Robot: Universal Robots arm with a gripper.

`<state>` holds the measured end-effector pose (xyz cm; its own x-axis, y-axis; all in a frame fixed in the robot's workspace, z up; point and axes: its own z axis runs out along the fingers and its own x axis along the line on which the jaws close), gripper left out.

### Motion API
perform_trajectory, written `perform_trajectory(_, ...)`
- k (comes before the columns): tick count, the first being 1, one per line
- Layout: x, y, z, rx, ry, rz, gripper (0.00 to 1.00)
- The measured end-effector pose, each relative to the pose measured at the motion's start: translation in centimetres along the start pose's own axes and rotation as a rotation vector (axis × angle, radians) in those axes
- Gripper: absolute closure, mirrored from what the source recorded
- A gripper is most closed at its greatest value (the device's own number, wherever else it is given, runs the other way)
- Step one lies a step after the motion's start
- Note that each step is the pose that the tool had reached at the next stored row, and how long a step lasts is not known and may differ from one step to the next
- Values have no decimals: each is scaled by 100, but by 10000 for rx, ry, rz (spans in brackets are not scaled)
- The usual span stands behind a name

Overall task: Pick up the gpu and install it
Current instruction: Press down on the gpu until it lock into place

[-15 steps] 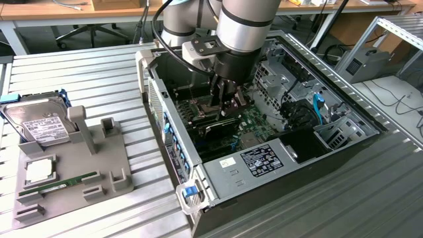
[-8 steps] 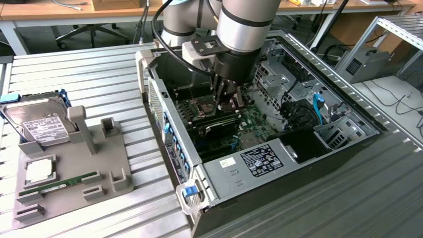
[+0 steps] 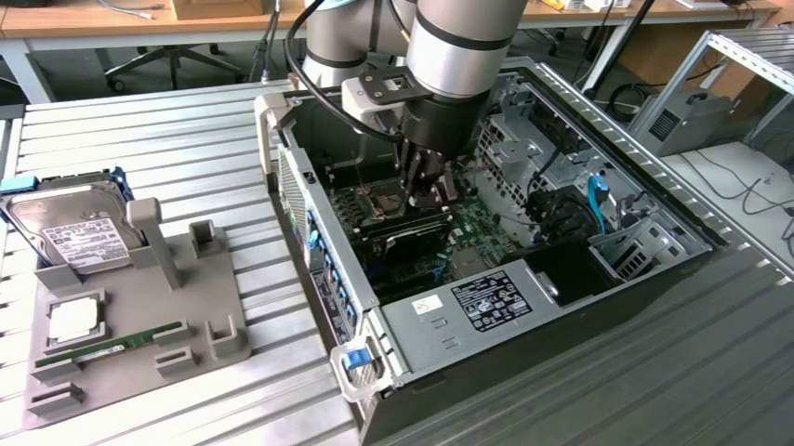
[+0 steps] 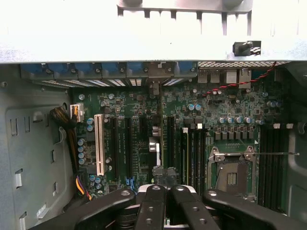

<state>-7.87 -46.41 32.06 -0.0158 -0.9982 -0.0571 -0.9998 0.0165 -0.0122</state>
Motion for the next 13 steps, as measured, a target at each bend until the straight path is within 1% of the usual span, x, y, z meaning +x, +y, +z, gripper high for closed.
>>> perform_trajectory(6, 1, 0, 12, 0, -1, 0, 89)
perform_trajectory(13, 8, 2, 140, 0, 0, -1, 89)
